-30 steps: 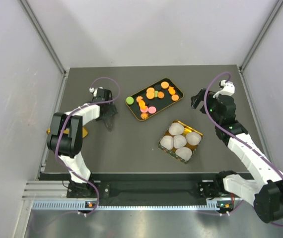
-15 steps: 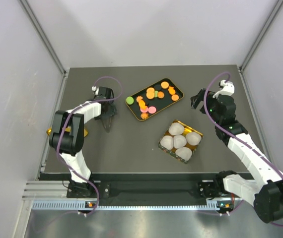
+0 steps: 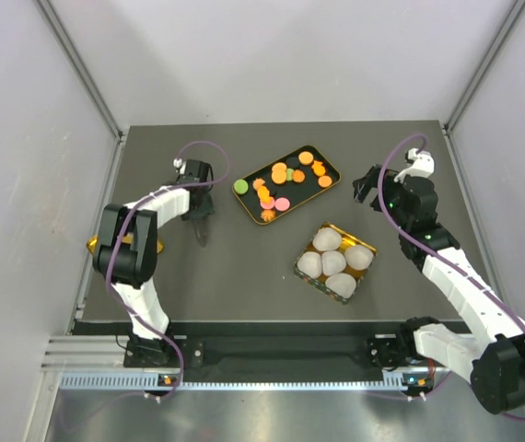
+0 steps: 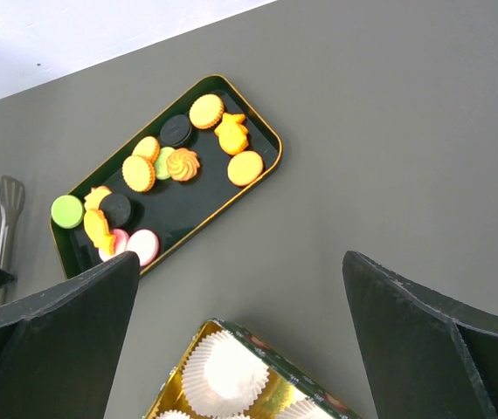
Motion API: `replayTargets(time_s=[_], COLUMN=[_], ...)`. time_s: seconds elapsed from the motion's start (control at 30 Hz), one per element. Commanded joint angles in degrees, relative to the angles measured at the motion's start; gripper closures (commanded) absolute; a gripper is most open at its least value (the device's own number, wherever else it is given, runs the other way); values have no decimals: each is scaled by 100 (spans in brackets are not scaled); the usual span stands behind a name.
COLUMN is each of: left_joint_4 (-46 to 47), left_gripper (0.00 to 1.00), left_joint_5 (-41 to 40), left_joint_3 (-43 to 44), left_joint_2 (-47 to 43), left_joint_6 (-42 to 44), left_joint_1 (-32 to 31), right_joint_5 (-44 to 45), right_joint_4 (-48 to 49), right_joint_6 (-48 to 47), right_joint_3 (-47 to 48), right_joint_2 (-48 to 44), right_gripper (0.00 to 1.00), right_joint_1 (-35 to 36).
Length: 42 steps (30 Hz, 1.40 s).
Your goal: Pack the cookies
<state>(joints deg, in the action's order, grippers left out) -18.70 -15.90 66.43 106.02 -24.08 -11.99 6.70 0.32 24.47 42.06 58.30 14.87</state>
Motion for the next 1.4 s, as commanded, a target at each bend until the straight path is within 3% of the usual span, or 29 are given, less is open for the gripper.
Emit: replayTargets(time_s=[0.0,0.43,0.7,1.0,1.37], left_joint_4=[-388,-1136,-1715,-1953,-1971], left_gripper=[46,45,51,52,50], left_joint_5=[-9,-71,17,167,78], left_joint_3=[150,440,976,1451,1530], left_joint_2=[-581,-1855,-2252,-1989,-1488], left_joint_6=[52,201,377,281,184], left_joint_1=[-163,-524,-1006,-1911,-2431], right_joint_5=[-63,-107,-125,-125,-143], right_joint_4=[135,127,135,135,135], right_joint_6=[-100,-109,-100,-118,-118], right_joint_3=[267,267,267,258,250], right_joint_2=[6,67,93,111,93], right_gripper=[0,1,0,0,0], right_joint_1=[7,7,7,7,15])
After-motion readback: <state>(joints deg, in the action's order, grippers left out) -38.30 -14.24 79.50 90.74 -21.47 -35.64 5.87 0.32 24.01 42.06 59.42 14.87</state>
